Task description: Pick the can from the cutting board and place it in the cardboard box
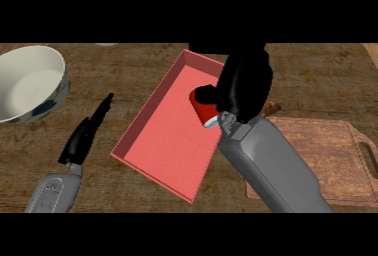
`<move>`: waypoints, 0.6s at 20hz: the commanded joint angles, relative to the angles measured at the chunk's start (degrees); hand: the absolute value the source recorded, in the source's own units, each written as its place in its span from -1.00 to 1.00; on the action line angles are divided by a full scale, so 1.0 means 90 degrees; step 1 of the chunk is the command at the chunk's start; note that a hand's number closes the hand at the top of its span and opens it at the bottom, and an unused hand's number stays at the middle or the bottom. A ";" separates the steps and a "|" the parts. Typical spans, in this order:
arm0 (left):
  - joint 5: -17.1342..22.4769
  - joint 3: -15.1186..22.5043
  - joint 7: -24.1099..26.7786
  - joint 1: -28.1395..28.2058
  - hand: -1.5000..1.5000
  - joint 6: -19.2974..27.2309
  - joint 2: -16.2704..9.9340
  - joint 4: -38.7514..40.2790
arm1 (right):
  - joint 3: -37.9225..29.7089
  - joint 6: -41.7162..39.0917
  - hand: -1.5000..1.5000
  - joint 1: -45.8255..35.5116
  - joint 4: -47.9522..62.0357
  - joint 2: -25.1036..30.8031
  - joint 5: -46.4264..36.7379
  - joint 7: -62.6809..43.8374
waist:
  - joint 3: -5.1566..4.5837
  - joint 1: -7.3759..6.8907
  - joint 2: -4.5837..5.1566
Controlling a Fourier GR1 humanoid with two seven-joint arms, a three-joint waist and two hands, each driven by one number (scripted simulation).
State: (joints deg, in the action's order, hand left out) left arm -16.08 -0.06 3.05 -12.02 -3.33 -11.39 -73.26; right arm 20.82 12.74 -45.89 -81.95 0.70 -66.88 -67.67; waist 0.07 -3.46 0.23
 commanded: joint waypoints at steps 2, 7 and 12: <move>-0.0023 -0.0030 0.0137 0.0093 0.00 0.0114 0.0065 0.0125 | -0.0170 0.1977 -1.00 0.0284 -0.0486 -0.0074 -0.0243 -0.1183 | -0.0001 0.0166 -0.0003; -0.0005 -0.0087 0.0086 0.0292 0.00 0.0152 0.0013 -0.0109 | -0.0277 0.2976 -1.00 0.1071 -0.1007 -0.0075 -0.0888 -0.0866 | 0.0003 0.0276 -0.0059; 0.0070 -0.0270 0.0134 0.0411 0.00 0.0067 -0.0209 -0.0162 | -0.0134 0.3990 -1.00 0.2179 -0.1370 -0.0076 -0.1440 -0.0404 | -0.0001 0.0332 -0.0040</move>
State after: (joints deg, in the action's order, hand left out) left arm -15.67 -1.54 3.48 -9.51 -2.63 -12.13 -74.14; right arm 18.98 36.16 -31.00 -92.17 0.36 -76.55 -62.76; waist 0.07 -0.79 -0.18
